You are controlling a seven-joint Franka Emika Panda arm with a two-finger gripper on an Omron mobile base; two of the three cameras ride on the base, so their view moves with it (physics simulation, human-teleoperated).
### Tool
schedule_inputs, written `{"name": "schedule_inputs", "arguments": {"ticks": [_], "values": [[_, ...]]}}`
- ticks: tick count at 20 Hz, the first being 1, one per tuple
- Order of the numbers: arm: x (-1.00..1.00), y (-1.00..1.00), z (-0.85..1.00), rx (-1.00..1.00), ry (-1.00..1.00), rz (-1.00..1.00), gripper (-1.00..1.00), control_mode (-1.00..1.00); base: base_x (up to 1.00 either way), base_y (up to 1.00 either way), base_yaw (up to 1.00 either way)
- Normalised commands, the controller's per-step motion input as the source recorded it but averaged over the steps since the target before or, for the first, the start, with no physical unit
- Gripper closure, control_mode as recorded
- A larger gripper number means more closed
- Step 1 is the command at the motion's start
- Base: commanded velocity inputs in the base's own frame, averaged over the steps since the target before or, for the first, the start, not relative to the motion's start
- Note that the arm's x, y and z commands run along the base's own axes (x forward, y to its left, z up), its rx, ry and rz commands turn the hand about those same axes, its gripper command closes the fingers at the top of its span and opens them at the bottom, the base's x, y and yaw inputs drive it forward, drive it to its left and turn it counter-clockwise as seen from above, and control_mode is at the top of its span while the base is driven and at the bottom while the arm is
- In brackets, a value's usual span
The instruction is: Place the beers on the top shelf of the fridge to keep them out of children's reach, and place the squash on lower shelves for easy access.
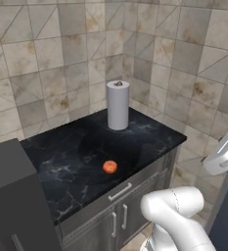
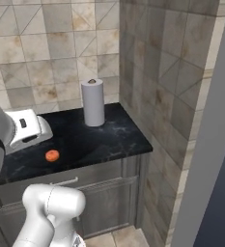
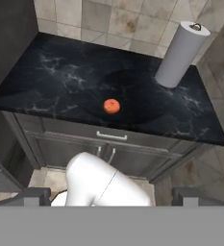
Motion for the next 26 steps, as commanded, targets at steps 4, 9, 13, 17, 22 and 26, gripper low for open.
{"name": "schedule_inputs", "arguments": {"ticks": [4, 9, 13, 17, 22, 26], "values": [[0.19, 0.21, -0.33, 0.00, 0.00, 0.08, -1.00, -1.00, 0.04, 0.06, 0.03], [0.41, 0.35, -0.46, 0.00, 0.01, 0.06, -1.00, -1.00, 0.00, 0.00, 0.00], [0.44, 0.46, -0.47, 0.00, 0.01, 0.00, -1.00, -1.00, 0.00, 0.00, 0.00], [0.34, 0.36, -0.36, 0.00, 0.00, -0.03, -1.00, -1.00, 0.00, 0.00, 0.00], [0.36, 0.27, -0.18, 0.00, 0.03, -0.11, -1.00, -1.00, 0.00, 0.00, 0.00], [0.46, 0.16, 0.00, -0.05, 0.27, -0.13, -1.00, -1.00, 0.00, 0.00, 0.00]]}}
